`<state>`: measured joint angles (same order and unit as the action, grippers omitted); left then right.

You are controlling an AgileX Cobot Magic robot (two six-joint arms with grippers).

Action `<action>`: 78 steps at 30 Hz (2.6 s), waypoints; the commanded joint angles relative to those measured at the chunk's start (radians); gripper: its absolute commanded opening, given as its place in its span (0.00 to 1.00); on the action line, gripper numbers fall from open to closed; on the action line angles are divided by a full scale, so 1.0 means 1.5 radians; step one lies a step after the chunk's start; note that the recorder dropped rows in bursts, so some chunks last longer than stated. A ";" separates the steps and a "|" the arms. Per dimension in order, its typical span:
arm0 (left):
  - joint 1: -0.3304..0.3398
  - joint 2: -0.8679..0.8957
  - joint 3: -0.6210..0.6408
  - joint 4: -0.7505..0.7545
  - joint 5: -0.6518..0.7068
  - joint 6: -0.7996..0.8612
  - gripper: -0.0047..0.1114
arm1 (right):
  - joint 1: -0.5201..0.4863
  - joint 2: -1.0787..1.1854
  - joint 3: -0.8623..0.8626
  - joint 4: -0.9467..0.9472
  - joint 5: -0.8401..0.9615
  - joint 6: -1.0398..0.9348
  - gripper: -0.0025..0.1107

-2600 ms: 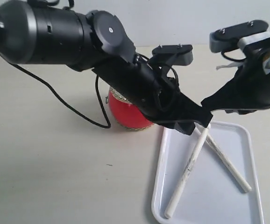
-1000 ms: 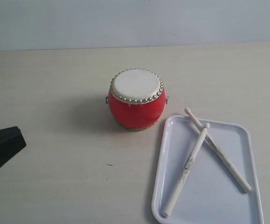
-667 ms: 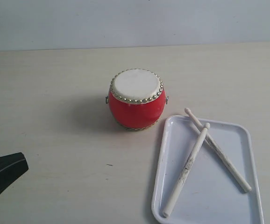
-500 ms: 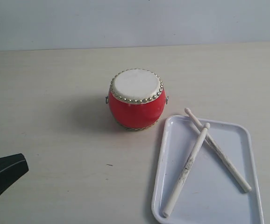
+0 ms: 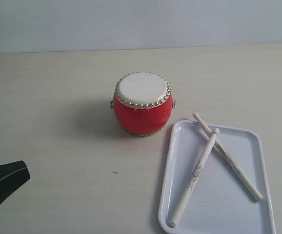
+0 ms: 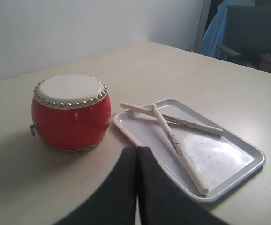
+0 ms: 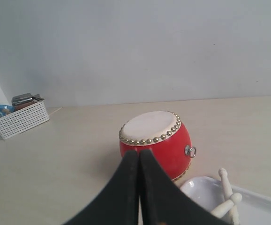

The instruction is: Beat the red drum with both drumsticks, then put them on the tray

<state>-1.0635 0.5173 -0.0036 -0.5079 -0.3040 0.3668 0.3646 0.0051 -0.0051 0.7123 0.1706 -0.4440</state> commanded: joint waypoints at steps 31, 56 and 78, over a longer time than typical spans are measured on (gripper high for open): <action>0.410 -0.162 0.002 0.043 0.225 -0.037 0.04 | 0.000 -0.003 0.003 -0.005 0.005 0.001 0.02; 0.424 -0.345 0.002 0.085 0.358 -0.032 0.04 | 0.000 -0.003 0.003 -0.005 0.005 0.001 0.02; 0.424 -0.345 0.002 0.293 0.425 -0.264 0.04 | 0.000 -0.003 0.003 -0.005 0.005 0.001 0.02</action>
<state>-0.4293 0.0057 -0.0036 -0.0771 0.2912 -0.0184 0.3646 0.0051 -0.0051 0.7123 0.1722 -0.4419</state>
